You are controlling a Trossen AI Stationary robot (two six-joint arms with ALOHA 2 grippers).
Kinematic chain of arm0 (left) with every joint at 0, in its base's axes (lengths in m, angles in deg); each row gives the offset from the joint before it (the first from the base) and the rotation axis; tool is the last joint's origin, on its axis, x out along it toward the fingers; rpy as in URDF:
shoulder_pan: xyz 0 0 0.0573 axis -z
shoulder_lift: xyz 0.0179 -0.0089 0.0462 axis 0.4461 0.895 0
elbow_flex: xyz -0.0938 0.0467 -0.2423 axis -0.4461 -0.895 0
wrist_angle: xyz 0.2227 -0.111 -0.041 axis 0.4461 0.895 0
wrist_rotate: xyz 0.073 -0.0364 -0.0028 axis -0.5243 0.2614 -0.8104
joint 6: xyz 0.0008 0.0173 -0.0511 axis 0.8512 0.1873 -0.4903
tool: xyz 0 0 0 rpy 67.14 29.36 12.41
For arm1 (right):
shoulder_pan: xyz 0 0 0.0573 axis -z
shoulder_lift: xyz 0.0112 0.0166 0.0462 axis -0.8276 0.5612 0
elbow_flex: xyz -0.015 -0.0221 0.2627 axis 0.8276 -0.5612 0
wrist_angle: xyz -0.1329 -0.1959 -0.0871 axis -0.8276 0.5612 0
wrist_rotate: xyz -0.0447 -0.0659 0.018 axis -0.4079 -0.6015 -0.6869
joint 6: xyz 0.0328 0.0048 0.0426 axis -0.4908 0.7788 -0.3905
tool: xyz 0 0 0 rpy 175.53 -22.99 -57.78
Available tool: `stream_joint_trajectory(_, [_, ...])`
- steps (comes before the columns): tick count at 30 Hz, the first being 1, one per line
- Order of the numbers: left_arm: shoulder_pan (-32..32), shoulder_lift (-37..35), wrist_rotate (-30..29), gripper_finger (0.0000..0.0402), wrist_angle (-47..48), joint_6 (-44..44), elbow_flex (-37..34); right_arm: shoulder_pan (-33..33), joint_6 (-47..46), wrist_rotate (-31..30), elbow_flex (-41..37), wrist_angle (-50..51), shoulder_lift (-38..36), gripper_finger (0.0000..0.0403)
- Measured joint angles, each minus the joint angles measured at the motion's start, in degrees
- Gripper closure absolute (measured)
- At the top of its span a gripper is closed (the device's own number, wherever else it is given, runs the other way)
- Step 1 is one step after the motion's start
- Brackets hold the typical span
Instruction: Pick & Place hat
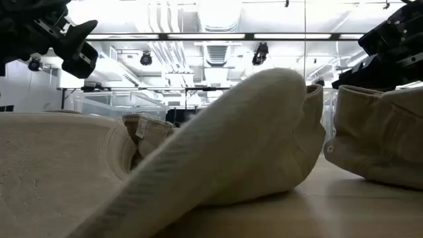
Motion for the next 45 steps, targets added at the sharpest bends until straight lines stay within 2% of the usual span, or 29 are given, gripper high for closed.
stream_joint_trajectory(38, [0.1,0.0,0.0,0.0213,0.0,0.0,0.0,0.0,0.0,0.0,0.0,0.0,0.0,0.0394])
stream_joint_trajectory(43, [0.0,0.0,0.0,0.0213,0.0,0.0,0.0,0.0,3.1,-0.4,0.0,-1.0,0.0,0.0394])
stream_joint_trajectory(45, [0.0,0.0,0.0,0.0213,0.0,0.0,0.0,0.0,7.0,-2.9,0.0,-3.6,0.0,0.0394])
